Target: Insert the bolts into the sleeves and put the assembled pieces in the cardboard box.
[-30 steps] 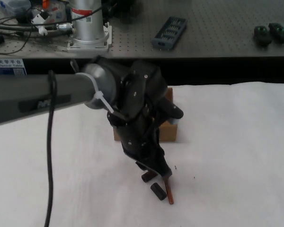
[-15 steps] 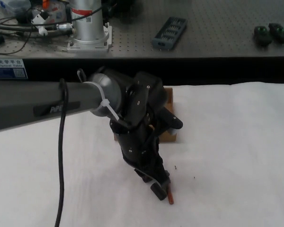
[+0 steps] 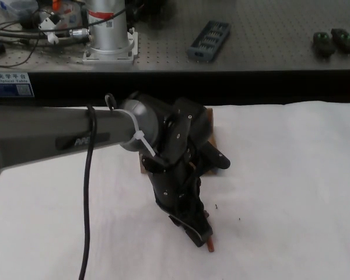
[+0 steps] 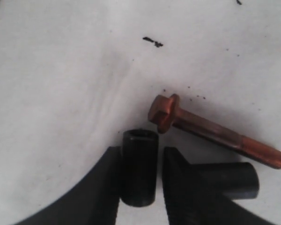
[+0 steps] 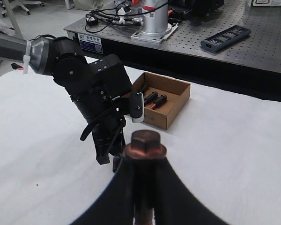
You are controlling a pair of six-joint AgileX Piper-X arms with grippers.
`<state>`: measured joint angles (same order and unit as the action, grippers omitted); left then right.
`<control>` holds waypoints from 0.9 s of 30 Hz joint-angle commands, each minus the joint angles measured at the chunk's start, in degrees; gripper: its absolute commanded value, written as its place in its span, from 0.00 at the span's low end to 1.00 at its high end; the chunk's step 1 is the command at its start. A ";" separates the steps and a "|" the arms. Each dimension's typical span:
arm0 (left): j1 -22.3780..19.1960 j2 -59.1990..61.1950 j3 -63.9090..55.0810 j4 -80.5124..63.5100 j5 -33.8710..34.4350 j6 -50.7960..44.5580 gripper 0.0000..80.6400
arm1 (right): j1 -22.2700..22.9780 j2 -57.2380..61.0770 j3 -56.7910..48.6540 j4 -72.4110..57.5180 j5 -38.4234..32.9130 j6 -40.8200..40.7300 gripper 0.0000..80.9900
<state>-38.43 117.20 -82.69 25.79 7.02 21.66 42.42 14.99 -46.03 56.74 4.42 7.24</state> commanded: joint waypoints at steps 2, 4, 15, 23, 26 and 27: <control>-0.26 0.49 -0.17 1.08 -0.40 0.17 0.08 | -0.41 -0.40 -0.08 -0.40 -0.27 0.05 0.05; -0.26 0.38 -0.17 1.23 -0.40 -0.08 0.01 | -0.41 -0.40 -0.08 -0.40 -0.27 0.05 0.05; 2.43 -8.62 0.84 0.87 5.60 -13.81 0.01 | -0.41 -0.40 -0.08 -8.84 0.26 0.86 0.05; 3.08 -21.32 11.75 -9.43 12.66 -18.08 0.01 | -0.41 5.53 -0.08 -13.97 0.13 0.83 0.05; 3.08 -26.50 17.90 -15.15 15.12 -20.22 0.01 | -0.41 9.74 -0.08 -16.25 -0.27 0.83 0.05; 3.08 -28.03 19.76 -17.12 15.42 -20.24 0.01 | -0.41 11.12 -0.08 -17.78 -0.62 0.83 0.05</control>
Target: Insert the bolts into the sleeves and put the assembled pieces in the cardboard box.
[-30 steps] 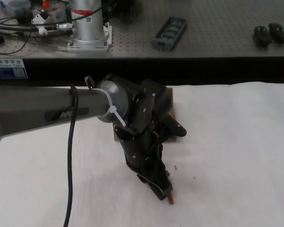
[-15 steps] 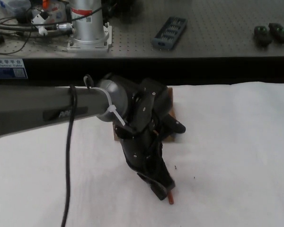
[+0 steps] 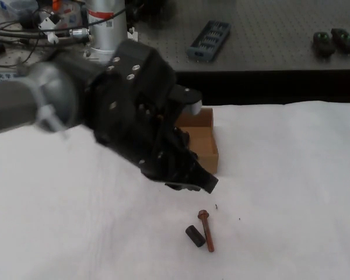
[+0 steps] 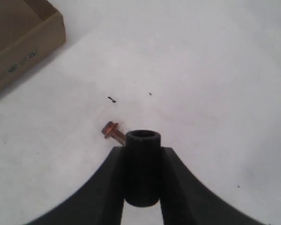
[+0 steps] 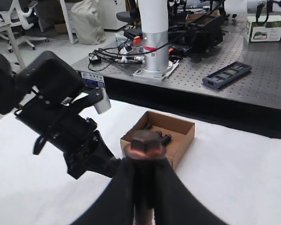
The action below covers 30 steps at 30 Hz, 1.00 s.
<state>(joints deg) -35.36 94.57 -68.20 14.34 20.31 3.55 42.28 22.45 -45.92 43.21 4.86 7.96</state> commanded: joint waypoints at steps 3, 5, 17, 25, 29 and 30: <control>0.01 -11.49 11.77 -11.19 3.19 -3.99 0.01 | -0.28 7.18 -0.19 -9.98 -5.32 0.11 0.05; 0.01 -15.89 16.53 -15.85 3.81 -5.32 0.01 | -0.28 9.38 -0.19 -13.40 -8.22 0.11 0.05; 0.01 -39.35 39.51 -48.97 13.70 -15.55 0.01 | -0.10 25.65 -0.15 -35.15 -27.68 1.87 0.05; -2.47 -42.03 43.38 -56.16 19.42 -15.55 0.01 | 0.50 30.28 -0.15 -44.56 -37.74 4.03 0.05; -4.49 -42.03 43.38 -58.96 19.42 -15.55 0.01 | 2.29 30.28 -0.15 -44.56 -40.40 3.59 0.05; -4.87 -42.03 43.38 -60.24 19.42 -15.55 0.01 | 3.01 30.28 -0.15 -44.56 -40.37 3.03 0.05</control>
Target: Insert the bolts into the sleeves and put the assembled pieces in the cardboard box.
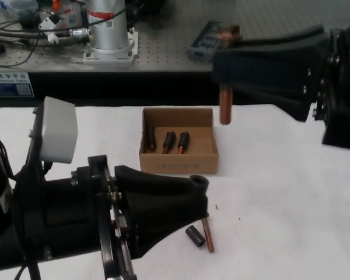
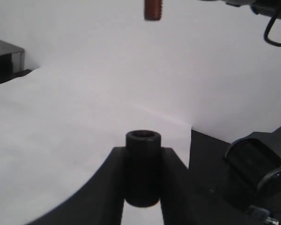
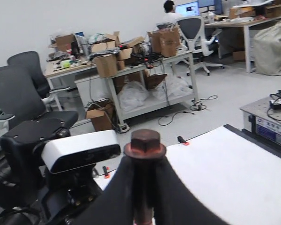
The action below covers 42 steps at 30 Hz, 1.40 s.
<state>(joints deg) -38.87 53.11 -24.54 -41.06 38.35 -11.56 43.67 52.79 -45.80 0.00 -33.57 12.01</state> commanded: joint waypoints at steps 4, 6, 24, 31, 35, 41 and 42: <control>-2.69 -0.57 -0.28 -9.81 1.38 -0.44 0.01 | 4.90 -0.06 -0.27 -1.23 -0.59 -3.15 0.05; -2.69 -0.57 -0.28 -11.97 1.38 -0.44 0.01 | 6.70 -0.19 -0.27 -1.25 1.18 -4.89 0.05; -2.69 -0.57 -0.28 -13.79 1.38 -0.44 0.01 | 11.11 -4.90 0.65 3.51 9.76 -11.62 0.05; -2.69 -0.57 -0.28 -14.74 1.38 -0.44 0.01 | 11.21 -4.90 5.87 -1.79 9.89 -7.69 0.05; -2.69 -0.57 -0.28 -14.74 1.38 -0.44 0.01 | 11.21 -4.90 7.08 -4.96 9.89 -6.48 0.05; -2.69 -0.57 -0.28 -14.74 1.38 -0.44 0.01 | 11.21 -5.32 7.25 -3.77 9.89 -6.85 0.05; -2.69 -0.57 -0.28 -14.74 1.38 -0.44 0.01 | 11.21 -5.58 7.35 -3.23 9.89 -7.29 0.05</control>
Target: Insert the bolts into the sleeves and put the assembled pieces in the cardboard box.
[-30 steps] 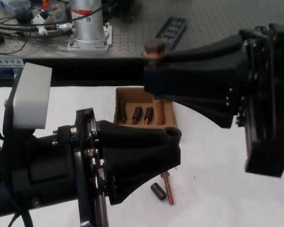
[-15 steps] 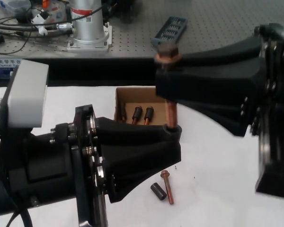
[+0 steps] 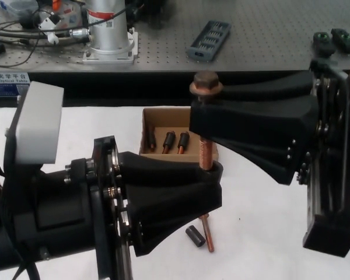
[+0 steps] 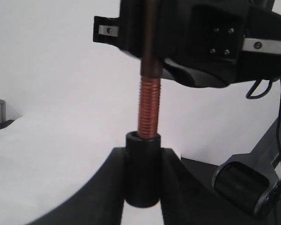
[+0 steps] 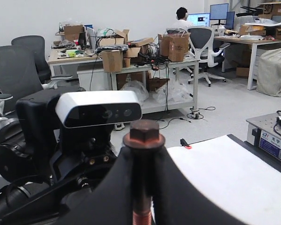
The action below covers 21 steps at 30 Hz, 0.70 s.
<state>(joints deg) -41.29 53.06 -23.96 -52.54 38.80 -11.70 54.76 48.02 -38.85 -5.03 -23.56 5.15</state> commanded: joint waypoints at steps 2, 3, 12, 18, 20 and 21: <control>-0.27 -0.52 -0.86 -3.25 0.92 -0.30 0.01 | 0.12 -1.51 0.80 2.09 0.14 -1.53 0.05; -0.27 -0.52 -0.86 -3.25 0.92 -0.30 0.01 | 0.12 -1.90 0.86 2.72 0.50 -1.53 0.05; -0.27 -0.52 -0.86 -3.39 0.81 -0.30 0.01 | 0.12 -2.39 0.85 4.23 1.21 -2.70 0.05; -0.27 -0.52 -0.86 -7.97 -2.78 -0.30 0.01 | 0.12 -2.26 0.85 6.71 1.21 -2.70 0.04; -0.27 -0.59 -0.86 -9.12 -4.21 -0.30 0.01 | 0.12 -2.13 0.85 9.51 1.11 -2.70 0.02; -0.27 -0.59 -0.86 -9.23 -4.71 -0.30 0.01 | 0.12 -2.13 0.85 11.07 1.11 -2.70 0.01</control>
<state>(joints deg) -41.54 53.06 -23.90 -55.96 37.12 -11.70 54.83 46.00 -38.25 1.13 -22.00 2.95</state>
